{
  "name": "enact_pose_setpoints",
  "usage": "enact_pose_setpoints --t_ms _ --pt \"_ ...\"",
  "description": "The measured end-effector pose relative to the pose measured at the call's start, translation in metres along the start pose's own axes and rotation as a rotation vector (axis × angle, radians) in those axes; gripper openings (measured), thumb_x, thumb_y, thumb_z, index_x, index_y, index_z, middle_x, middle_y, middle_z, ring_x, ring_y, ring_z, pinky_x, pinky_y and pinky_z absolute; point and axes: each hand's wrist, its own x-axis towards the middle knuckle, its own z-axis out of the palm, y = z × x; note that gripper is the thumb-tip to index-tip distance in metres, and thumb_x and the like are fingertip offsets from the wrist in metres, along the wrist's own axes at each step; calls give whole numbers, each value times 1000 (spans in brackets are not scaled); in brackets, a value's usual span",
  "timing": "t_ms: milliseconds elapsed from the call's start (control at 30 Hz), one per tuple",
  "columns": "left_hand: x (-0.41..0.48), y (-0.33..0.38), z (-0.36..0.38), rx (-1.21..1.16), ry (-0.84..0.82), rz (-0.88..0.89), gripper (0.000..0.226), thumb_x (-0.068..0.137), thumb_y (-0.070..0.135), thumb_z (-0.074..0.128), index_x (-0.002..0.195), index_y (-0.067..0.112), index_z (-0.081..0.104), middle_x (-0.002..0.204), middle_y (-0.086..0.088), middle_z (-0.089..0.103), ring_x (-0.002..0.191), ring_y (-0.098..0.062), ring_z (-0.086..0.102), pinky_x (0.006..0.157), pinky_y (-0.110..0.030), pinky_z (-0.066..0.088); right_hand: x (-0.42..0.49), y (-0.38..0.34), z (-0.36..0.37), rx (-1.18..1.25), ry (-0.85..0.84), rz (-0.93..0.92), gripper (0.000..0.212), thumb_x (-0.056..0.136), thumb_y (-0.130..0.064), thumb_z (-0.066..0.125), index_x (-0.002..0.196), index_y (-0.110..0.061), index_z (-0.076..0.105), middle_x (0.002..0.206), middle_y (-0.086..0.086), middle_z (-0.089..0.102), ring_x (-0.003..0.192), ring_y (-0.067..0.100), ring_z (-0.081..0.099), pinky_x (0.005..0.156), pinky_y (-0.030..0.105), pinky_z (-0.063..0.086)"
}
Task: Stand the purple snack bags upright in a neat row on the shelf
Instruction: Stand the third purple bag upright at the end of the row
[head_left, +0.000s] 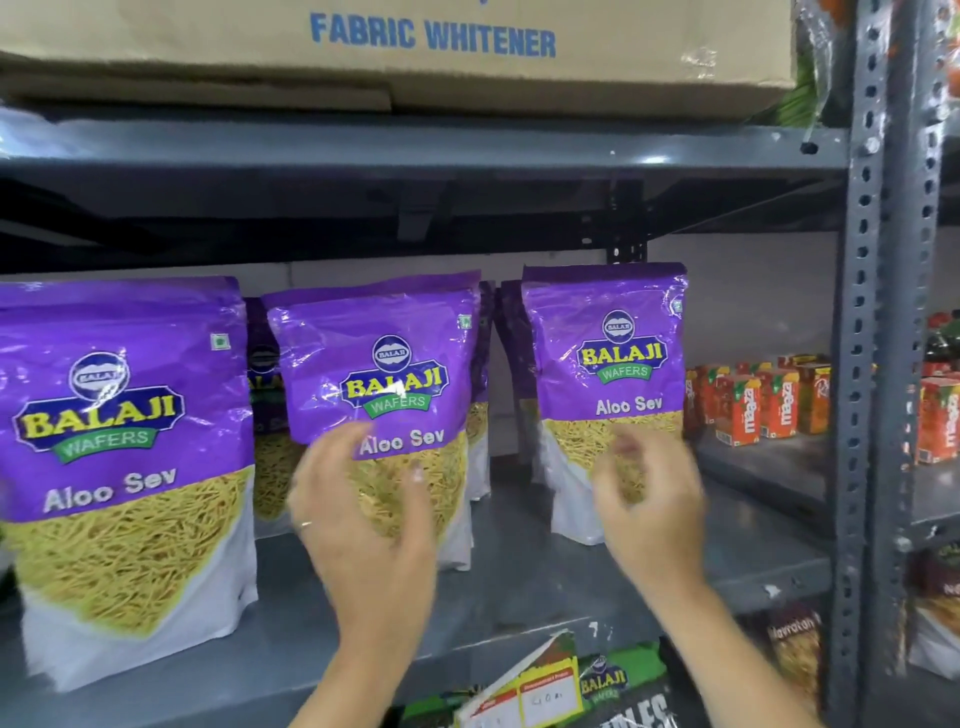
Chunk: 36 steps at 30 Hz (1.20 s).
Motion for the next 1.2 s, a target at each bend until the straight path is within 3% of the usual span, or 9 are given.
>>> enact_pose_setpoints --t_ms 100,233,367,633,733,833,967,1067,1200 --pt "16 -30 -20 61 -91 -243 80 82 16 74 147 10 29 150 -12 35 140 -31 33 115 -22 22 -5 -53 51 253 -375 178 57 76 -32 72 129 -23 51 111 -5 63 101 12 61 88 38 51" --pt "19 -57 -25 -113 -401 -517 80 88 16 68 151 15 18 158 -4 28 144 -12 27 116 -31 25 -4 -70 83 506 -891 465 82 75 -23 79 138 -37 29 116 -29 56 99 -21 57 103 34 45" --pt "18 -67 -23 -160 -488 -586 36 92 13 62 120 27 45 123 2 59 124 -21 54 103 -35 42 -10 -62 87 513 -816 573 84 70 -20 83 136 -41 34 116 -17 63 110 7 62 102 42 47" --pt "17 -57 -8 -181 -598 -600 50 93 17 61 135 21 35 143 -5 49 132 -20 47 106 -33 38 -12 -46 76 458 -759 574 80 76 -16 79 133 -43 30 106 -30 54 82 -27 55 68 1 44" --pt "17 -51 -13 -143 -611 -561 72 93 22 62 150 16 19 157 -9 33 144 -24 34 117 -42 31 -14 -54 72 430 -776 615 79 79 -16 77 140 -35 31 113 -24 57 102 -15 59 80 7 47" --pt "14 -33 -35 -12 -462 -368 81 93 39 57 154 30 4 161 9 14 142 -10 33 107 -27 33 -16 -72 63 193 -681 631 88 77 -29 77 148 -22 26 142 3 50 132 23 47 106 41 41" --pt "30 -37 -101 67 -51 39 72 89 34 59 149 26 19 150 11 28 132 -20 42 110 -38 36 -38 -135 68 1 -283 83 50 77 -29 58 126 -23 49 116 -1 59 109 20 55 93 31 42" --pt "56 -70 -151 260 50 -7 87 82 43 58 151 14 11 157 -7 16 148 -30 18 122 -38 15 -66 -181 103 210 -596 52 58 81 -34 61 135 -27 42 127 -9 55 117 12 52 100 27 41" --pt "75 -103 -184 188 -207 -303 104 78 46 63 154 13 0 163 -9 13 150 -19 12 122 -34 9 -88 -208 151 404 -984 276 104 78 -47 71 154 -30 2 156 -13 24 143 7 26 112 24 25"
